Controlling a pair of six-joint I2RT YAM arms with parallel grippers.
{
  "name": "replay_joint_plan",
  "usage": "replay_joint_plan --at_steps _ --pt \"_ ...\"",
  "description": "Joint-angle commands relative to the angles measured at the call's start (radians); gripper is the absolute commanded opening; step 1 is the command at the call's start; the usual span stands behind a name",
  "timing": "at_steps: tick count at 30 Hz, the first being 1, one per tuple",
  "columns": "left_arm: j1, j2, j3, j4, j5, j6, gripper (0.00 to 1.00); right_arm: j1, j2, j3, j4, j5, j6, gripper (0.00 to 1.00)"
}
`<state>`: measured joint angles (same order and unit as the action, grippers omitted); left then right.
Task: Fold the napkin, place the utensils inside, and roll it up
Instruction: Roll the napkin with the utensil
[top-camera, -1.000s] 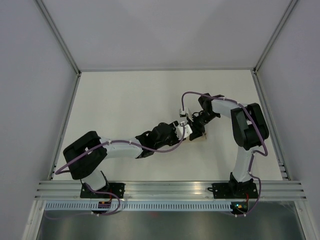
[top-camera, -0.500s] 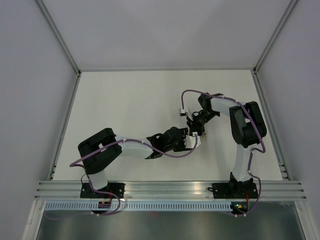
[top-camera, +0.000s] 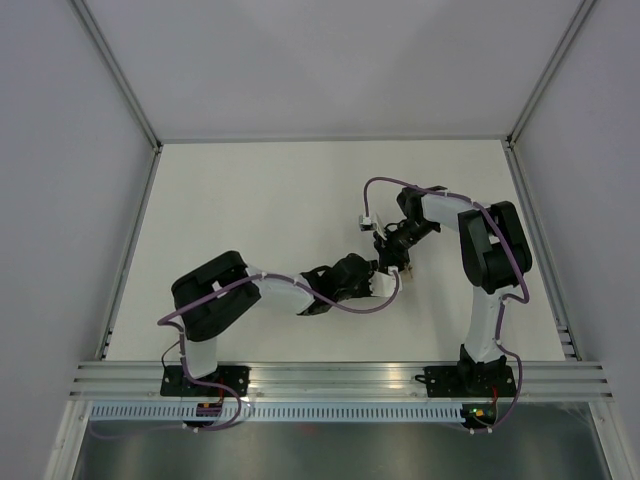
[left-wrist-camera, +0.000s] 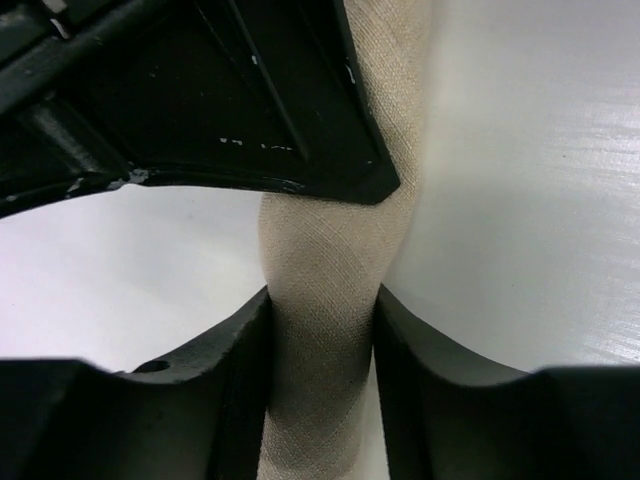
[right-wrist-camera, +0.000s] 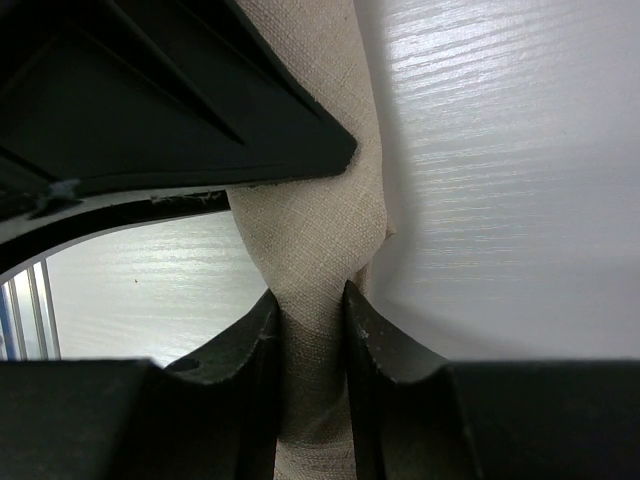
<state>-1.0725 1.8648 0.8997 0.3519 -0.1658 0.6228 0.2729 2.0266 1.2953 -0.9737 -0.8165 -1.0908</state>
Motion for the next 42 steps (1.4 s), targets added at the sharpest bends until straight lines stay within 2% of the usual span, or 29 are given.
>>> replay_joint_plan --at_steps 1,3,4,7,10,15,20,25,33,36,42 --pt "0.014 0.023 0.048 -0.092 0.015 0.020 0.45 0.012 0.078 -0.034 0.027 0.093 -0.057 0.33" --pt "0.023 0.020 0.057 -0.128 0.051 -0.006 0.37 0.011 0.070 -0.031 0.021 0.083 -0.052 0.43" --pt "0.025 0.020 0.061 -0.155 0.075 -0.015 0.35 0.009 0.064 -0.031 0.021 0.082 -0.050 0.54" --pt "0.034 0.027 0.087 -0.206 0.110 -0.047 0.22 0.006 0.034 -0.028 0.038 0.077 -0.015 0.67" --pt "0.043 0.033 0.100 -0.243 0.132 -0.078 0.17 -0.006 -0.021 -0.022 0.069 0.073 0.046 0.73" --pt "0.063 0.042 0.139 -0.289 0.153 -0.184 0.17 -0.043 -0.100 -0.024 0.228 0.096 0.245 0.75" --pt "0.071 0.073 0.179 -0.323 0.155 -0.291 0.17 -0.139 -0.178 -0.018 0.400 0.112 0.503 0.76" --pt "0.071 0.138 0.275 -0.415 0.147 -0.408 0.18 -0.239 -0.224 0.010 0.420 0.145 0.614 0.75" --pt "0.071 0.273 0.465 -0.551 0.054 -0.739 0.20 -0.351 -0.334 -0.102 0.403 0.180 0.617 0.74" --pt "0.069 0.312 0.515 -0.585 0.007 -0.854 0.21 -0.359 -0.385 -0.180 0.386 0.204 0.594 0.74" --pt "0.069 0.355 0.568 -0.622 -0.046 -1.052 0.21 -0.359 -0.384 -0.231 0.354 0.218 0.585 0.72"
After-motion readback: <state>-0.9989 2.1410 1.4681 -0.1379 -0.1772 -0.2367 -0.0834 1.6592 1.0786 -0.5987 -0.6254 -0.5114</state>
